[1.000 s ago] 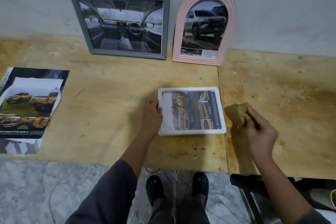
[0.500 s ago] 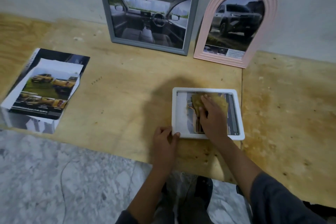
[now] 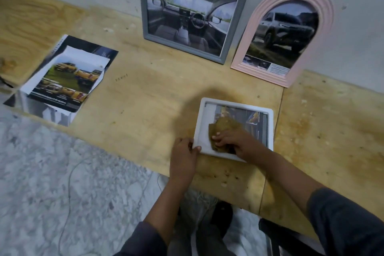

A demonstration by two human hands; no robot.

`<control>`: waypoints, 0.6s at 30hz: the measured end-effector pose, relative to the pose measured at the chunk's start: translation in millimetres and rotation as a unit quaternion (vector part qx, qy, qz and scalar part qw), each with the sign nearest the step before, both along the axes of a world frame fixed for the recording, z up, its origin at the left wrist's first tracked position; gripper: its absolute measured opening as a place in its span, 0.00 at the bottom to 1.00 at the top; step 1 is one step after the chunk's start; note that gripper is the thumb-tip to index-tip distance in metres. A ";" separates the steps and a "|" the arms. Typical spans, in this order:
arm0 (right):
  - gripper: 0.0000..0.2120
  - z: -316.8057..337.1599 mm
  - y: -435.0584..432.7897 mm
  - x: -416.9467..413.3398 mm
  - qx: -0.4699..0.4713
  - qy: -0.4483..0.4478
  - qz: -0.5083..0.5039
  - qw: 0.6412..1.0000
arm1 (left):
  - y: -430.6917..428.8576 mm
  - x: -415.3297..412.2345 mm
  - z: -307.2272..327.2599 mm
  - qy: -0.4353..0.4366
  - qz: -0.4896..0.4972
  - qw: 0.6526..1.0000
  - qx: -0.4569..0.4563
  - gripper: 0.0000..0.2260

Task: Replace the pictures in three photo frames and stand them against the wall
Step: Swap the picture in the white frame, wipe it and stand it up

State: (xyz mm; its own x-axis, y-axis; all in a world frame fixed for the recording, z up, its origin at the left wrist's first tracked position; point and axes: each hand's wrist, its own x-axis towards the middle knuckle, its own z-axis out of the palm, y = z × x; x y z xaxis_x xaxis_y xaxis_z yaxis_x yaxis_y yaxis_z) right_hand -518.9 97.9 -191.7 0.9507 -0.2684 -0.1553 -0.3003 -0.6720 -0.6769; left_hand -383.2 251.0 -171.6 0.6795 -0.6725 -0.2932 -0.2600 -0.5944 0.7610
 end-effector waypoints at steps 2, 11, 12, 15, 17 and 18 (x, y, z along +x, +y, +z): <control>0.19 9.7 -10.2 -18.9 0.029 0.051 0.004 0.998 | -0.1 0.4 -1.2 -0.005 -0.001 1.000 0.012 0.10; 0.25 61.7 -39.9 -6.7 0.013 0.011 -0.208 0.978 | -0.7 0.3 1.4 -0.001 -0.001 1.000 0.021 0.05; 0.25 59.6 -32.0 8.6 0.023 -0.015 -0.224 0.974 | -1.5 1.1 1.0 -0.002 -0.005 1.000 0.022 0.05; 0.25 42.7 -9.8 40.7 0.035 0.023 -0.225 0.974 | -2.0 2.4 -5.3 -0.005 -0.005 0.999 0.032 0.10; 0.26 26.8 -3.7 40.1 0.004 0.051 -0.186 0.981 | -1.3 2.5 -8.0 -0.004 -0.001 0.999 0.033 0.06; 0.26 19.0 -3.9 33.6 -0.011 0.054 -0.165 0.985 | -0.9 2.4 -9.1 -0.004 0.001 1.000 0.031 0.05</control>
